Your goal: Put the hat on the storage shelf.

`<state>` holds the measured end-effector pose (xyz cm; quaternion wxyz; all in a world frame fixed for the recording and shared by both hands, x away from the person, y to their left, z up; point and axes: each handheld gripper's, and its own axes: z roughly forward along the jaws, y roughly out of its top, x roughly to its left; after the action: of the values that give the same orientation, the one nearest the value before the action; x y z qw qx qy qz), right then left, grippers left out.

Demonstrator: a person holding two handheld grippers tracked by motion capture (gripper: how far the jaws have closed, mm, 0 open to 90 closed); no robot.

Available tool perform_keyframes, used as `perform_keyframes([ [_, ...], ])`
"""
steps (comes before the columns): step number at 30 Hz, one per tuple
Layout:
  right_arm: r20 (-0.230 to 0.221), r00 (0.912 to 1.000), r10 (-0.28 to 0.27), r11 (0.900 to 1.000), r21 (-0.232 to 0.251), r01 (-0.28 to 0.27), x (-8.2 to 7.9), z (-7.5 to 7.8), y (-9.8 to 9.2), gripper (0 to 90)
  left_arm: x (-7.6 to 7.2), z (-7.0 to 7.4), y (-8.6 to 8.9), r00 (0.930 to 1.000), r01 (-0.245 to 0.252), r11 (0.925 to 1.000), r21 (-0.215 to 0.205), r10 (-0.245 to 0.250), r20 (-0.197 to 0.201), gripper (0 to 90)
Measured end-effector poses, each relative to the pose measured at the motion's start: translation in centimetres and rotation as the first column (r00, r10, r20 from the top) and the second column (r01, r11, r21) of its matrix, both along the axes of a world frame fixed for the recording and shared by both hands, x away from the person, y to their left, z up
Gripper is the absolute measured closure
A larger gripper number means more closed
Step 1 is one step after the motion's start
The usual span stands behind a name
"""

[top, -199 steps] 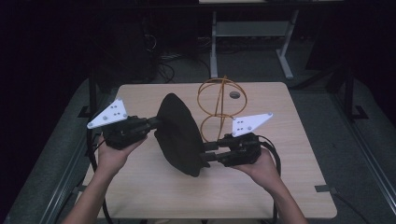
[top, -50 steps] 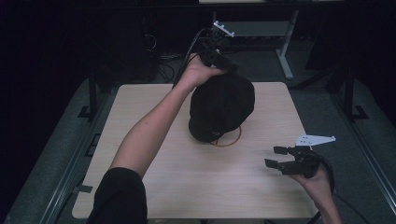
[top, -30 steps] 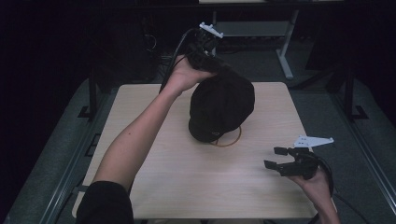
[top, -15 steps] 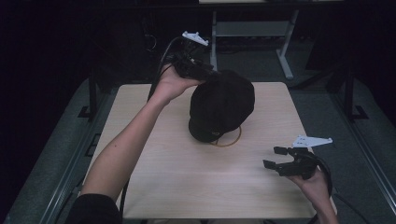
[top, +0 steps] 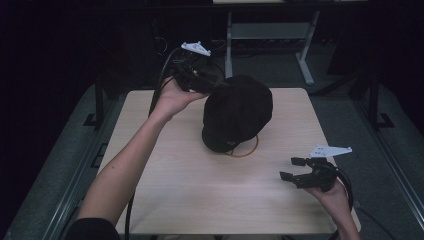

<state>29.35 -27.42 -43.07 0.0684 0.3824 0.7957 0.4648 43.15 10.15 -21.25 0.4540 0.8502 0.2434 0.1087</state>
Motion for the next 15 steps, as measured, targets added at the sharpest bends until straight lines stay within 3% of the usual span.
perform_keyframes([
  [8, 0.008, 1.0, -0.002, 1.0, -0.003, 0.002, 0.2, 0.0, 0.2, 18.6, -0.7, -0.7, 1.5, 0.9999, -0.007, 0.9996, -0.026, 0.007, -0.012, 40.0],
  [15, 0.006, 1.0, 0.001, 1.0, -0.011, -0.001, 0.1, 0.0, 0.4, 19.0, -1.7, -1.4, 2.5, 0.9999, -0.014, 0.9997, -0.018, 0.014, -0.006, 36.0],
])
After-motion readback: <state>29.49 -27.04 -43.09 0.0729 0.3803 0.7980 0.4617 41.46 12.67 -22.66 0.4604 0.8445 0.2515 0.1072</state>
